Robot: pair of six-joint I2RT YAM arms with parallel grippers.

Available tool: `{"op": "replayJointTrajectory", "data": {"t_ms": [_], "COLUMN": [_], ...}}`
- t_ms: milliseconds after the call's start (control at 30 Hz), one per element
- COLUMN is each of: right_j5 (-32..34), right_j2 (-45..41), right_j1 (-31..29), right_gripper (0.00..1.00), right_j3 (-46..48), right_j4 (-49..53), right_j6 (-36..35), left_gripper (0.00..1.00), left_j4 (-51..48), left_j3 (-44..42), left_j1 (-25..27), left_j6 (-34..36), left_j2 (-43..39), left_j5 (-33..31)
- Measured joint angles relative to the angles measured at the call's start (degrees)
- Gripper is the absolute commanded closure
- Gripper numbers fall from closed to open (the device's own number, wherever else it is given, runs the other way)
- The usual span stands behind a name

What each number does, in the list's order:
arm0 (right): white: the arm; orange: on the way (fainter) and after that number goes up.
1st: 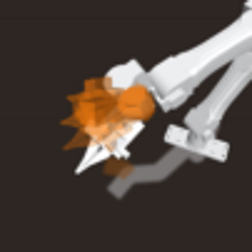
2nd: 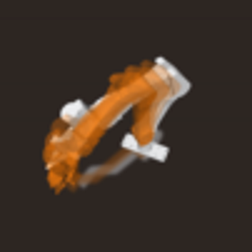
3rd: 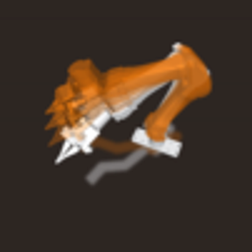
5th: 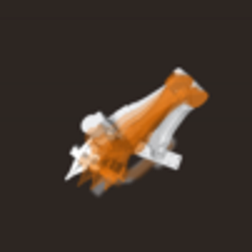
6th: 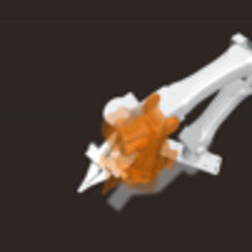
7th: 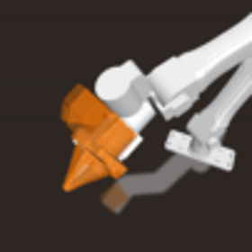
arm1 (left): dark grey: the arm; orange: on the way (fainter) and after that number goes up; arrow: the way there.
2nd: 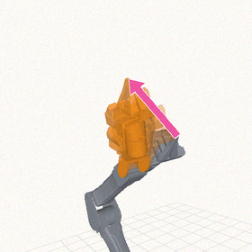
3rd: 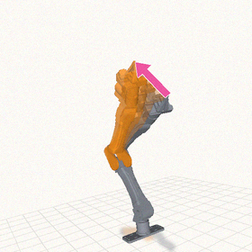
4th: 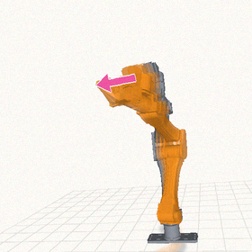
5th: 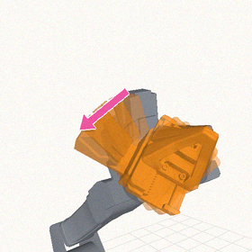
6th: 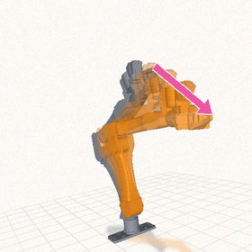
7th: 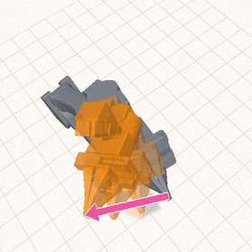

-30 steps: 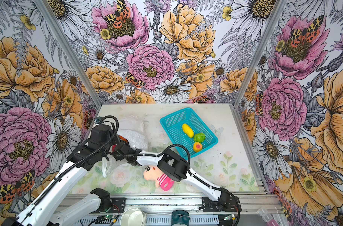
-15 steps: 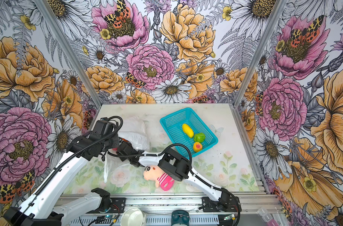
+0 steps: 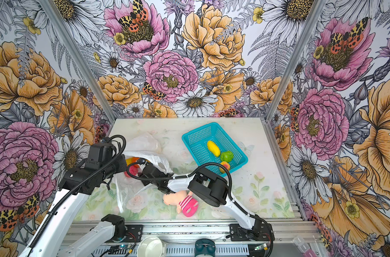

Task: Untie the knot of the plastic bag and take out the fruit
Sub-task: 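Lower the right gripper onto the pink fruit inside the bag and grasp it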

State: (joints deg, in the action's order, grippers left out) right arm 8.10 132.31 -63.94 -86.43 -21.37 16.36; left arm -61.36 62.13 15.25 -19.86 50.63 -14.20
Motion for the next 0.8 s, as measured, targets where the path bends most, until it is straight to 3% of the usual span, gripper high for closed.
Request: {"op": "replayJointTrajectory", "data": {"t_ms": [100,167,700,800], "right_j5": [-0.61,-1.07,-2.38,-2.34], "right_j2": [-0.07,0.22,15.93,19.21], "right_j1": [0.0,0.0,-0.22,-0.2], "right_gripper": [0.26,0.21,0.18,0.21], "right_j3": [-0.02,-0.15,-24.52,-29.33], "right_j4": [-2.1,-2.75,3.76,6.4], "right_j6": [-0.52,-0.63,-0.17,0.37], "left_gripper": [1.0,1.0,1.0,1.0], "left_j4": [0.31,0.31,0.33,0.33], "left_j3": [-0.02,-0.15,-0.22,-0.22], "left_j1": [0.79,0.76,0.61,0.68], "left_j6": [0.37,0.37,0.39,0.39], "left_j2": [1.62,1.6,1.09,1.09], "left_j5": [0.31,0.35,0.35,0.33]}}
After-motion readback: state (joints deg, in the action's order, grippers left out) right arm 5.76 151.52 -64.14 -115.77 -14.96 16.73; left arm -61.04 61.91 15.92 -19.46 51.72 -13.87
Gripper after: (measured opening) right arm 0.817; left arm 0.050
